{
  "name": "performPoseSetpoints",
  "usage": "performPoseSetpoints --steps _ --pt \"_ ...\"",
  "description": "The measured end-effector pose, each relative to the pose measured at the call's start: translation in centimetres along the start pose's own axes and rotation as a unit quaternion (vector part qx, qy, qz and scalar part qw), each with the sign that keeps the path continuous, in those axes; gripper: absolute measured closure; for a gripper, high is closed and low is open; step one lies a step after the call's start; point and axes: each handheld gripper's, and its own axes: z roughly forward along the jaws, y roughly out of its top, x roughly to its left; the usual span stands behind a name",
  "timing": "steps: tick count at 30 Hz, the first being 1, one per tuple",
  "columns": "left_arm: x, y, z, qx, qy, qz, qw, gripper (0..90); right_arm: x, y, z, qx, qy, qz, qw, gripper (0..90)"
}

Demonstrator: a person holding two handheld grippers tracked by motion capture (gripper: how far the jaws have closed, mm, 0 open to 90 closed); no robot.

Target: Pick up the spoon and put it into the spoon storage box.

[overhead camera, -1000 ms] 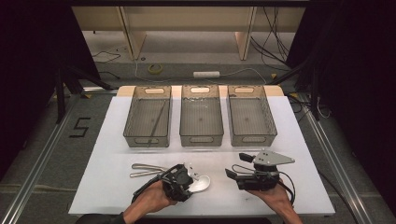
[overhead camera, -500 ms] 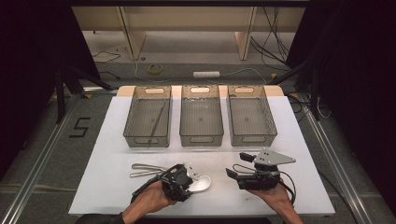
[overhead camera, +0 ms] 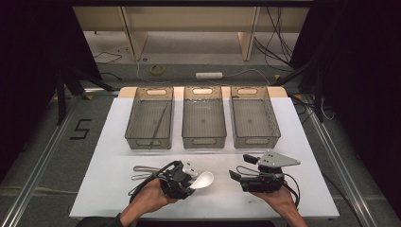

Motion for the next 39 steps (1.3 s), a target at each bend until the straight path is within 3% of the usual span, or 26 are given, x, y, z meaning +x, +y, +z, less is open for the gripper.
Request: performPoseSetpoints --steps 7,17,30,37,39 --pt "1.6 0.9 -2.1 -0.05 -0.001 -0.028 0.9984 74.3 -0.1 0.0 0.0 -0.002 -0.005 0.001 1.0 23.7" --pt "4.9 3.2 -4.3 -0.105 0.021 -0.062 0.9923 74.2 -0.1 0.0 0.0 -0.001 -0.005 0.001 1.0 23.7" --pt "7.3 4.5 -5.2 -0.136 0.041 -0.089 0.9858 74.3 -0.1 0.0 0.1 0.0 -0.004 0.0 1.0 23.8" --pt "8.4 5.4 -4.7 -0.144 0.041 -0.103 0.9834 74.2 -0.1 -0.1 0.2 0.001 -0.003 0.0 1.0 23.8" --pt "8.9 5.7 -4.7 -0.15 0.043 -0.109 0.9817 74.2 -0.1 -0.1 0.2 0.0 -0.003 0.001 1.0 23.8"
